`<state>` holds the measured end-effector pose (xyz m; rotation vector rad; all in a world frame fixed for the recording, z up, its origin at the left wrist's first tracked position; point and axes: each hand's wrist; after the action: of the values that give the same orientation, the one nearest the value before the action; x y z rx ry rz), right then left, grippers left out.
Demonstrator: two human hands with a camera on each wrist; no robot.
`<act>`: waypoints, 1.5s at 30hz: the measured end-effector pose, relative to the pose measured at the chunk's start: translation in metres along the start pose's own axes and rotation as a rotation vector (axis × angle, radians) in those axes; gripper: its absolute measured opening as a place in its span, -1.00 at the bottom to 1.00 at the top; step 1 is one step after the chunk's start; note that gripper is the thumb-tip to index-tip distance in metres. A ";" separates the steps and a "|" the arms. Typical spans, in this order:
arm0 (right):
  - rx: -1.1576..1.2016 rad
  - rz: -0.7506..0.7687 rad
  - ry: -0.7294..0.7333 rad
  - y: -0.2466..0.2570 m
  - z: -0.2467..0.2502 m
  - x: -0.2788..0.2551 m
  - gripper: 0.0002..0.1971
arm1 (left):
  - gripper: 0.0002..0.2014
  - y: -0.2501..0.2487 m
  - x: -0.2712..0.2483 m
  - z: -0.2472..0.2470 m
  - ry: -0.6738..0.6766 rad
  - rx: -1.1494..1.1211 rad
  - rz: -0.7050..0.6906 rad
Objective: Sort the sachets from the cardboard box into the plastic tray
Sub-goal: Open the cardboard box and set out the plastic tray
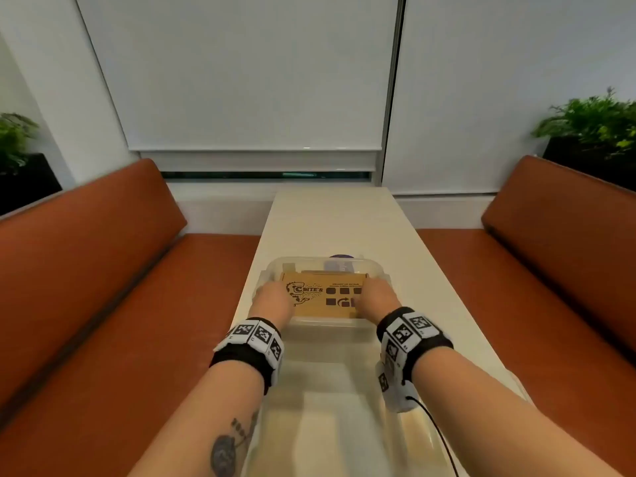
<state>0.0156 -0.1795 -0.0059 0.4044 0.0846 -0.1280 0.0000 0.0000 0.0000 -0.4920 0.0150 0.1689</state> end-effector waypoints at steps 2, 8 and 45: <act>-0.059 -0.028 0.008 0.002 -0.010 0.007 -0.77 | -0.73 0.000 0.010 -0.008 0.062 0.072 0.008; -0.004 -0.121 -0.035 0.008 -0.032 0.018 -0.60 | -0.76 -0.002 0.029 -0.026 0.093 0.148 0.066; 0.241 0.054 -0.392 0.035 0.018 -0.122 -0.50 | -0.51 -0.007 -0.098 0.053 -0.431 -0.166 0.009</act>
<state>-0.0994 -0.1417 0.0377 0.6148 -0.3310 -0.1630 -0.0972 0.0038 0.0554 -0.6132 -0.4208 0.2840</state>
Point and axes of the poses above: each hand's wrist, its own x-axis towards the middle knuckle, its own z-axis out of the back of the hand, y = z × x, and after that the axes turned 5 degrees about -x, right-handed
